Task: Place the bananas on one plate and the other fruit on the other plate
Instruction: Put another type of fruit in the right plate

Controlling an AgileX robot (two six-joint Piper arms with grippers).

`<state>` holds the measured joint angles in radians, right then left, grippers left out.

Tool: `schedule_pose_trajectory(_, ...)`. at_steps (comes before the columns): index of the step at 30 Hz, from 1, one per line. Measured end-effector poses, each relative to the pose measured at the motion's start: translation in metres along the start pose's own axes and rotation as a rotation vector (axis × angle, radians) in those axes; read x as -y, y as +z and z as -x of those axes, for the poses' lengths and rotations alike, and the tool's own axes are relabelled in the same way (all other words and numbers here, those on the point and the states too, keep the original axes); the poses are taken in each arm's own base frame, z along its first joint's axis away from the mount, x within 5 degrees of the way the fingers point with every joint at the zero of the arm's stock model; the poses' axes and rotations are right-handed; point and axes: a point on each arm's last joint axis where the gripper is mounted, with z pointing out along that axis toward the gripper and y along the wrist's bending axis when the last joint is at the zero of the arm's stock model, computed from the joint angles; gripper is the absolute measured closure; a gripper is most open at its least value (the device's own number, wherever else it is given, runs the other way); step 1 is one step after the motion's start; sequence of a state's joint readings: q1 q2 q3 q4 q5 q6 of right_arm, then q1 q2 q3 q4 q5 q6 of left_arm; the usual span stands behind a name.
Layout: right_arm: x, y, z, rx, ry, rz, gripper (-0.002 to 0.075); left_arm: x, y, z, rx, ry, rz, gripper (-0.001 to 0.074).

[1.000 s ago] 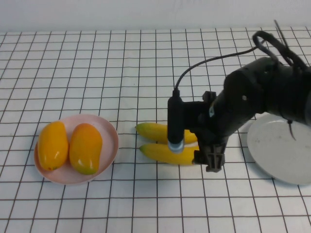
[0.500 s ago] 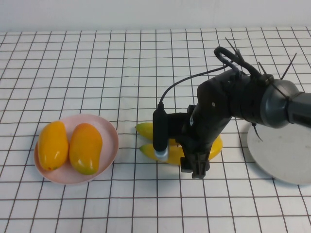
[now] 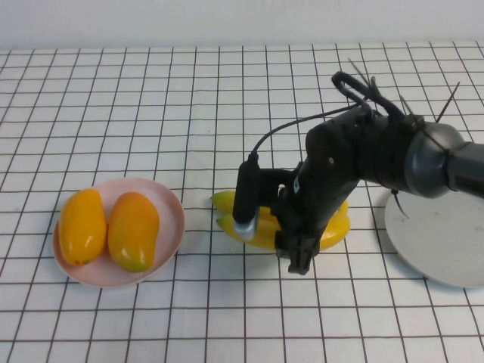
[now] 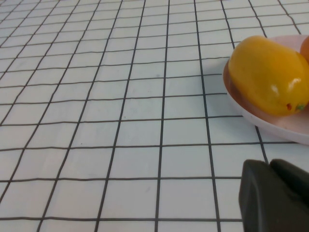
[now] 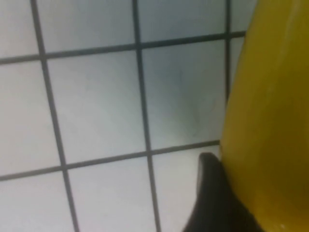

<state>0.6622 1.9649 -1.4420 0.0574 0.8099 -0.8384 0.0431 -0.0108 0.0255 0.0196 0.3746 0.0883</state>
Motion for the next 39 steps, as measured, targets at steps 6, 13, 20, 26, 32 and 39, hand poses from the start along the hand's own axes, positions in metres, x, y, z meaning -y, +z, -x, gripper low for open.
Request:
schedule_pose_trajectory(6, 0.009, -0.07, -0.011, 0.06, 0.304, -0.059, 0.0394, 0.0, 0.0, 0.0, 0.0, 0.0, 0.0, 0.0738)
schedule_pose_trajectory(13, 0.037, -0.108, -0.093, 0.012, 0.903, -0.105, 0.0403, 0.0, 0.0, 0.0, 0.0, 0.0, 0.0, 0.0738)
schedule_pose_trajectory(20, 0.058, -0.089, -0.172, -0.077, 1.231, -0.138, 0.0403, 0.0, 0.0, 0.0, 0.0, 0.0, 0.0, 0.0738)
schedule_pose_trajectory(26, 0.07, -0.054, -0.187, -0.115, 1.256, -0.154, 0.039, 0.0, 0.0, 0.0, 0.0, 0.0, 0.0, 0.0738)
schedule_pose_trajectory(32, 0.074, -0.033, -0.189, -0.123, 1.255, -0.147, 0.0232, 0.0, 0.0, 0.0, 0.0, 0.0, 0.0, 0.0738)
schedule_pose_trajectory(39, 0.074, -0.048, -0.178, -0.097, 1.226, -0.164, 0.0166, 0.0, 0.0, 0.0, 0.0, 0.0, 0.0, 0.0738)
